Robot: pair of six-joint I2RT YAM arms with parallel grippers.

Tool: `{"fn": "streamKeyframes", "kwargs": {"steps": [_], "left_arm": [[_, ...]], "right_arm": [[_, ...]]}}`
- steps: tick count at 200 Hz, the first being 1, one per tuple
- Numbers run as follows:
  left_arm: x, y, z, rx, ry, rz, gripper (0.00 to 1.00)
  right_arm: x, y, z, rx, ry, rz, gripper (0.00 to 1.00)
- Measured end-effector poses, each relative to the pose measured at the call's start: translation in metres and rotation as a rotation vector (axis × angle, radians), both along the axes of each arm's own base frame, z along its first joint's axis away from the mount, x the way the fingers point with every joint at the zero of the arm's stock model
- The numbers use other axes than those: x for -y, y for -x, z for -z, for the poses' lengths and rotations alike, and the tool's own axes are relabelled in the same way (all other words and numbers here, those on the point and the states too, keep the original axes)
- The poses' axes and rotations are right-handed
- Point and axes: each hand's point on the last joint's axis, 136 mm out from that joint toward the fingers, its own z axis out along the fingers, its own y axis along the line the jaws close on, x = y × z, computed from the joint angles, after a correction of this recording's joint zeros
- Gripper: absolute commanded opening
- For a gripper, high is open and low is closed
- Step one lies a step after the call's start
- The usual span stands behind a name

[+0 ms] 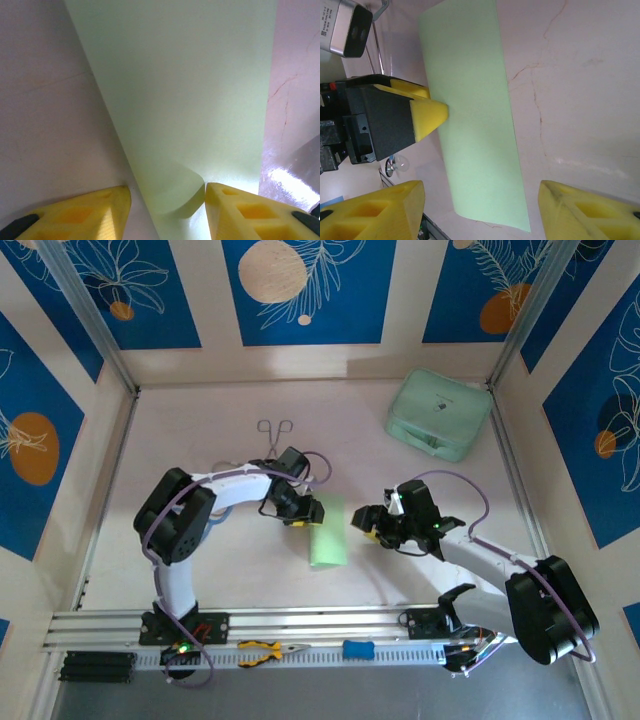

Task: Fold a paper plane with a square sheet of paper (pick it up from the middle)
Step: First fold the square sheet of paper in half at the center of the table.

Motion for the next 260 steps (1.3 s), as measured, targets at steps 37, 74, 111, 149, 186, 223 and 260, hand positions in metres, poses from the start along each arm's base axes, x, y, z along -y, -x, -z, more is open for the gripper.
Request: {"fn": "streamKeyframes", "kwargs": {"steps": [37,74,111,149,186,223,260], "left_arm": [[-0.0003,-0.0002,0.0006,-0.006,-0.016,0.014,0.49],[-0.0007,-0.0003,0.0011,-0.011,-0.023,0.015,0.49],[-0.0011,-0.0001,0.0018,-0.01,-0.031,0.025,0.48],[-0.0014,0.0,0.0024,-0.009,-0.04,0.038,0.47],[-0.0022,-0.0005,0.0029,-0.007,-0.05,0.038,0.46],[-0.0024,-0.0006,0.003,-0.006,-0.051,0.038,0.46],[-0.0025,-0.0006,0.0037,-0.012,-0.056,0.038,0.47]], "right_arm": [[-0.0004,0.0003,0.0,0.0,0.0,-0.002,0.62],[-0.0004,0.0009,0.0008,0.0,0.003,-0.002,0.63],[0.0002,0.0023,0.0028,-0.005,0.006,-0.002,0.63],[0.0005,0.0019,0.0029,-0.004,0.008,0.0,0.63],[0.0006,0.0021,0.0033,-0.004,0.009,0.0,0.63],[0.001,0.0018,0.0034,-0.003,0.011,0.002,0.63],[0.0014,0.0013,0.0037,-0.002,0.014,0.005,0.63]]}}
